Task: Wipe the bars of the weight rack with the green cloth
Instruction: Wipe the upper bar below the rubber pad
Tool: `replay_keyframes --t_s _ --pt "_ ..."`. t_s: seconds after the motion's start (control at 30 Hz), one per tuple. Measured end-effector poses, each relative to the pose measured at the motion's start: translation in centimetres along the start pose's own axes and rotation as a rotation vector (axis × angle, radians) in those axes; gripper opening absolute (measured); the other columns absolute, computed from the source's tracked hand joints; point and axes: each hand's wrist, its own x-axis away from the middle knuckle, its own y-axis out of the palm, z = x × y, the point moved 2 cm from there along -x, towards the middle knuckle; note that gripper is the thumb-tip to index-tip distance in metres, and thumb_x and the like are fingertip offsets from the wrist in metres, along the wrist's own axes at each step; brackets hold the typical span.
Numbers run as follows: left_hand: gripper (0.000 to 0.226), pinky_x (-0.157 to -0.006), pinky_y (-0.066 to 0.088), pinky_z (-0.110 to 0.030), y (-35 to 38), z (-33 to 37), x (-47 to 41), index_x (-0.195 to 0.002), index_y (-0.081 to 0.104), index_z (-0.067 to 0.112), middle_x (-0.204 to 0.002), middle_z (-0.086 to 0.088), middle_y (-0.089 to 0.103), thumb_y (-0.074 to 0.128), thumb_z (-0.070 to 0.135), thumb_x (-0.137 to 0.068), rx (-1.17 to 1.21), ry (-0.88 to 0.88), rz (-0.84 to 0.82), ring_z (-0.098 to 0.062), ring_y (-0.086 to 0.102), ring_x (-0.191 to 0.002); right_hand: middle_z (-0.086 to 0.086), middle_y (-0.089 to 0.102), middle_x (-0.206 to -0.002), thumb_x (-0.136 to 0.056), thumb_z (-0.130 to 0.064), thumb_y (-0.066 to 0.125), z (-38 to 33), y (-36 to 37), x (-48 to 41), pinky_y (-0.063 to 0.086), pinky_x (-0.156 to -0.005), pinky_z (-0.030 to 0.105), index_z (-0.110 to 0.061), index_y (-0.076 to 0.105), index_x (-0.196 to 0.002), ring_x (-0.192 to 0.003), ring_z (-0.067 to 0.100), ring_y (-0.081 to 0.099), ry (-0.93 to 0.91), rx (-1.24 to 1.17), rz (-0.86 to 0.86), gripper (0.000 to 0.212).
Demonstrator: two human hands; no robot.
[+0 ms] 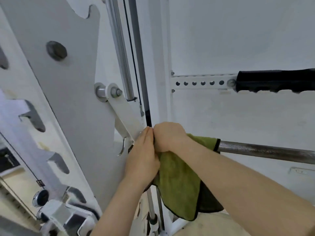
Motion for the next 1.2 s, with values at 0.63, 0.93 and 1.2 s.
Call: replay_keyframes --t_s 0.63,0.93,1.2 --pt "0.039 -0.113 0.024 -0.047 5.5 9.6 -1.2 -0.116 0.064 0.028 -0.133 0.0 0.055 0.031 0.035 -0.096 -0.121 0.338 -0.003 -0.019 0.044 -0.127 -0.003 0.051 -0.069 -0.081 -0.03 0.055 12.1 -1.7 12.2 0.032 -0.055 0.026 -0.02 0.045 -0.067 -0.06 0.017 0.048 0.293 0.187 -0.038 0.02" --pt "0.046 -0.109 0.029 -0.043 6.7 13.6 -0.3 -0.114 0.055 0.023 -0.098 0.002 0.064 0.048 0.011 -0.071 -0.168 0.254 -0.022 -0.025 0.057 -0.099 -0.003 0.058 -0.083 -0.089 -0.024 0.049 12.4 0.2 13.4 0.021 -0.049 0.029 -0.016 0.053 -0.106 -0.066 0.023 0.051 0.146 0.198 0.295 0.019" --pt "0.061 -0.116 0.013 -0.05 12.3 21.3 3.5 -0.139 0.044 0.016 -0.132 0.001 0.054 0.054 0.023 -0.08 -0.207 0.641 0.009 -0.021 0.048 -0.123 -0.006 0.044 -0.065 -0.083 -0.033 0.052 21.9 -0.9 21.3 0.034 -0.059 0.031 -0.022 0.045 -0.072 -0.062 0.02 0.049 0.501 0.269 0.137 0.018"
